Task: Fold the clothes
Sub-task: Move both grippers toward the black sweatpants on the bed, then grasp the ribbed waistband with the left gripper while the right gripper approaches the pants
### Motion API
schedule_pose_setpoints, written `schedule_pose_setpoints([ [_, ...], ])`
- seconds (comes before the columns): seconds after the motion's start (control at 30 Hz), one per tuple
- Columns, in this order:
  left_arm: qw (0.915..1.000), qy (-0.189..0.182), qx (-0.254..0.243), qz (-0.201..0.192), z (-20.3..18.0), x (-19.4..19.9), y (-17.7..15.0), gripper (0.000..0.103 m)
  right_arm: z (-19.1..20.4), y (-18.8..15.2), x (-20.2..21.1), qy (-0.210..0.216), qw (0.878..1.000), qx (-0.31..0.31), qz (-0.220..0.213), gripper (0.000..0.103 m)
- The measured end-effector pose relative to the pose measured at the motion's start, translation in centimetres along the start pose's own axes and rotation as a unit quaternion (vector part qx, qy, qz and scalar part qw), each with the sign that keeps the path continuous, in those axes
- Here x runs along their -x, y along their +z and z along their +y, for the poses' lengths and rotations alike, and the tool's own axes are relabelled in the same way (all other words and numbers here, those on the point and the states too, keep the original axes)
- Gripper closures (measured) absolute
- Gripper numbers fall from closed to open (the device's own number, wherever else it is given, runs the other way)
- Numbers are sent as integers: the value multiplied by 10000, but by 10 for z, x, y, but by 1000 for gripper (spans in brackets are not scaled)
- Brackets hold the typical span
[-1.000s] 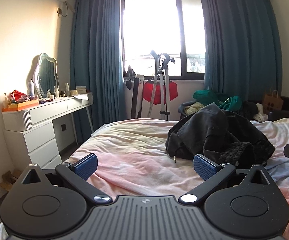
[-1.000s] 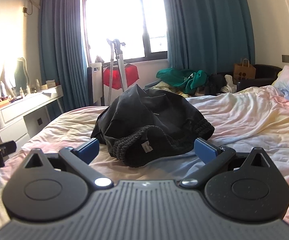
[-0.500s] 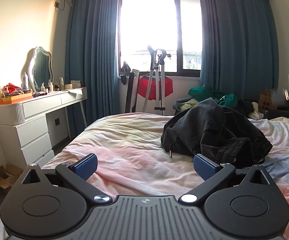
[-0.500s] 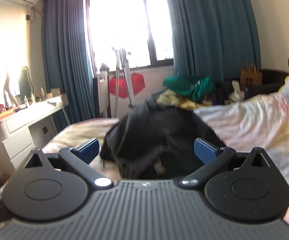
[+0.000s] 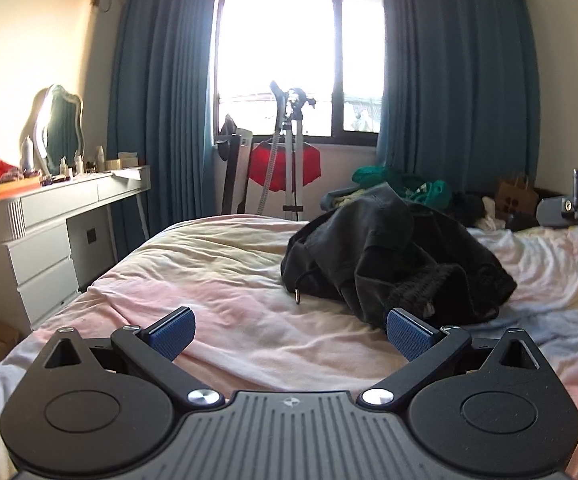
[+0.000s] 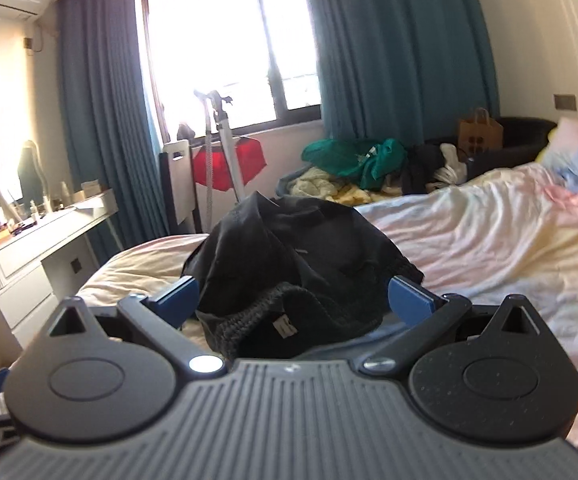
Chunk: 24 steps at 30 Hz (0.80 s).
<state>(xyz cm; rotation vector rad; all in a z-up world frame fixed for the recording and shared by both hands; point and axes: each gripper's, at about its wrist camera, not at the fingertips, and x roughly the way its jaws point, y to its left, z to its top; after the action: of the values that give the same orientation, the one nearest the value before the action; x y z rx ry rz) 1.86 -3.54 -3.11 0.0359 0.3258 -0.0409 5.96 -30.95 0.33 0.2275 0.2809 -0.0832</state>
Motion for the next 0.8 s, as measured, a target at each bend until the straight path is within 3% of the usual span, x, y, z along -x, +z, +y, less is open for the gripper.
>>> schedule_pose_setpoints([
  [0.27, 9948, -284, -981, -64, -49, -24, -18, 0, -36, -2, 5, -762, 9967, 170, -210, 0],
  [0.5, 9738, -452, -2176, -483, -122, -85, -30, 0, -96, -8, -5, -1363, 9847, -1075, -156, 0],
  [0.57, 9691, -384, -2382, -511, -142, -112, -30, 0, -103, -14, -10, -1529, 9799, -1270, -159, 0],
  [0.7, 9688, -211, -2426, -456, -168, -167, -29, 0, -108, -25, -28, -1516, 9792, -1347, 96, 0],
  [0.8, 9634, 11, -2650, -394, -183, -208, -32, 6, -109, -33, -37, -1490, 9770, -1520, 148, 0],
])
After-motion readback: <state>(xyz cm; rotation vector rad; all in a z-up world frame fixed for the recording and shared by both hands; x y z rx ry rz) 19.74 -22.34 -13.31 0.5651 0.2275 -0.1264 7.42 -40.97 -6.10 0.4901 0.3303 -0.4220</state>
